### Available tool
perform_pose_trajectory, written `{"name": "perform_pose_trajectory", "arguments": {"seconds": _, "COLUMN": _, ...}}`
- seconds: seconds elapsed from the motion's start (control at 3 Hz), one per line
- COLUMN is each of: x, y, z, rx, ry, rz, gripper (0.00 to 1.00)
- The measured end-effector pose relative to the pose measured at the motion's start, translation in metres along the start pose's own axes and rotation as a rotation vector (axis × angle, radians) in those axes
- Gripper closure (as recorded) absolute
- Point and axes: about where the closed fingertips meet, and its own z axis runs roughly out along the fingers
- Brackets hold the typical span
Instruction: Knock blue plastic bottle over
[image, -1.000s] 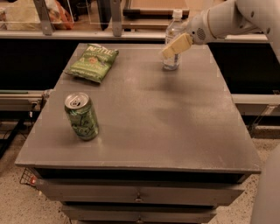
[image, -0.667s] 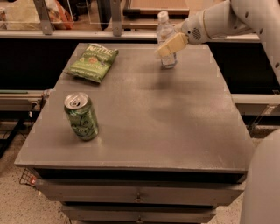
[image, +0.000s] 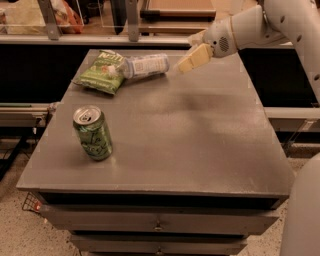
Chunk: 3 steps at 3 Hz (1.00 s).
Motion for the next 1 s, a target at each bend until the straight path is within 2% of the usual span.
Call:
{"name": "perform_pose_trajectory", "arguments": {"seconds": 0.33, "x": 0.005, "y": 0.007, "z": -0.017, "rx": -0.020, "ry": -0.016, "rz": 0.004, "gripper": 0.00}}
{"name": "perform_pose_trajectory", "arguments": {"seconds": 0.67, "x": 0.012, "y": 0.001, "z": -0.045, "rx": 0.003, "ry": -0.040, "rz": 0.018, "gripper": 0.00}}
{"name": "perform_pose_trajectory", "arguments": {"seconds": 1.0, "x": 0.023, "y": -0.016, "z": -0.086, "rx": 0.072, "ry": -0.040, "rz": 0.056, "gripper": 0.00}}
